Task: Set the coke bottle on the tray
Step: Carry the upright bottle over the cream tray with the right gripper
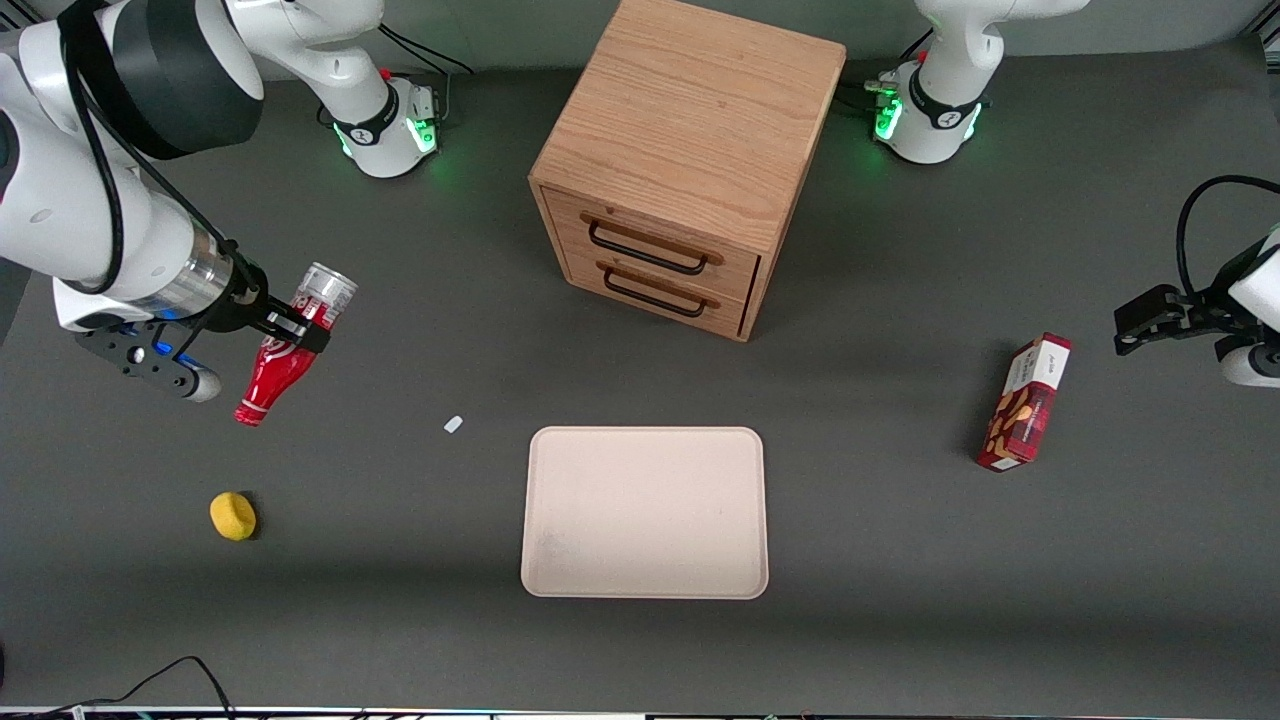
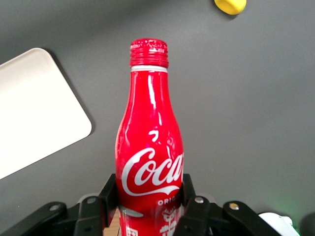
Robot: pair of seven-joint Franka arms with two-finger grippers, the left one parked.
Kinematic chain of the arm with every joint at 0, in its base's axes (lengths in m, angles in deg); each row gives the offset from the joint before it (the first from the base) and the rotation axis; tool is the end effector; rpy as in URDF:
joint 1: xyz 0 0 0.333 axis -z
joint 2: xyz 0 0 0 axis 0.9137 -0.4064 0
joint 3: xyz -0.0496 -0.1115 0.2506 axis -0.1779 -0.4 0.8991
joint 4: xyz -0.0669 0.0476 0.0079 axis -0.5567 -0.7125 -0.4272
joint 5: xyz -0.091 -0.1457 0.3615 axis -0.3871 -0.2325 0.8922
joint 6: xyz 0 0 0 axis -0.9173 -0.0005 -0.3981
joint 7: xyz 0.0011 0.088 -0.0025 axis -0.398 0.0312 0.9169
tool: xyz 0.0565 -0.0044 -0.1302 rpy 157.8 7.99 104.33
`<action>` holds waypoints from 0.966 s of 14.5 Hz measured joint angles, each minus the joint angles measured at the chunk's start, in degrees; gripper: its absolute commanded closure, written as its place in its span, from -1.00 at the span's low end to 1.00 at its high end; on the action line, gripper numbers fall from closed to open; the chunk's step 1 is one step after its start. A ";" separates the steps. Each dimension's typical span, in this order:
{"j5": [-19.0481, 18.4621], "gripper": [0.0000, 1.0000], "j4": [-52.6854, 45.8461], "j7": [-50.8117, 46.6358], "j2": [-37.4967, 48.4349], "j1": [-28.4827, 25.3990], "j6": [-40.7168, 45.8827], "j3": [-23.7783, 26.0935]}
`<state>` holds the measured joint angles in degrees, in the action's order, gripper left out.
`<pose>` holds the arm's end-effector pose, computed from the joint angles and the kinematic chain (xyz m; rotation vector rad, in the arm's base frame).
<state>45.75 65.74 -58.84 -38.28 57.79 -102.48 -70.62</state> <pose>0.5896 0.1480 0.4964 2.9985 -0.7396 -0.1464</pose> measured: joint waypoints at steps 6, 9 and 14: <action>0.00 1.00 -13.26 6.24 -16.82 -4.74 -0.83 1.18; -0.01 1.00 -21.33 11.34 -28.18 -8.86 -5.91 1.12; -0.02 1.00 -24.54 19.51 -39.23 -10.64 -18.27 1.06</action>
<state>45.73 41.21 -39.33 -77.51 47.15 -120.75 -69.56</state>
